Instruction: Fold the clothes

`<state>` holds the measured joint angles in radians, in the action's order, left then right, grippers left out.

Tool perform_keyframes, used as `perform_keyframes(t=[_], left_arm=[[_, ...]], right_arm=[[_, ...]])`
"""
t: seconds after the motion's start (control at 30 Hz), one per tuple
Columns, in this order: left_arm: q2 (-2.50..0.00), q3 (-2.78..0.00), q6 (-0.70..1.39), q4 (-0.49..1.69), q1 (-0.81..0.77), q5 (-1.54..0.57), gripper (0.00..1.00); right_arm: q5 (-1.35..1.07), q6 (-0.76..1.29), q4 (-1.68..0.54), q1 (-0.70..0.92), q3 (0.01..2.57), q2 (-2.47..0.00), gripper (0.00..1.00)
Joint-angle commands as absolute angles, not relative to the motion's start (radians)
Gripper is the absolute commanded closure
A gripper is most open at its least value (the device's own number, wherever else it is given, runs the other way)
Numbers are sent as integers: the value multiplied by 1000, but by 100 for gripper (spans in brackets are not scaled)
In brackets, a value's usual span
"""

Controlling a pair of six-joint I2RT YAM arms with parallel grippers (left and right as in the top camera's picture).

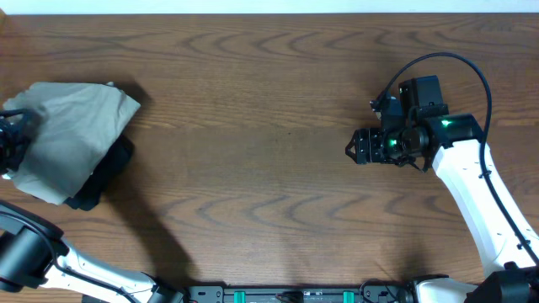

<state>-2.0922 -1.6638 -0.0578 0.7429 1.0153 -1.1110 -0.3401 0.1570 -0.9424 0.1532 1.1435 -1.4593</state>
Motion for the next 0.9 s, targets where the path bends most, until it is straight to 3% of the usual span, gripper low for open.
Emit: perform_keyframes(t=[0.0, 0.27, 0.47, 0.87], left_arm=[[-2053, -1669, -75, 755, 974, -1126, 2], [-1792, -1669, -94, 776, 814, -966, 2], [-1658, -1669, -102, 850, 581, -822, 2], [-1629, -1668, -101, 940, 35, -294, 2]], right_arm=[[-337, 163, -943, 144, 1140, -1452, 15], [-337, 163, -908, 144, 1140, -1452, 1], [-330, 152, -863, 142, 1140, -1452, 1], [-105, 152, -795, 142, 1140, -1474, 1]])
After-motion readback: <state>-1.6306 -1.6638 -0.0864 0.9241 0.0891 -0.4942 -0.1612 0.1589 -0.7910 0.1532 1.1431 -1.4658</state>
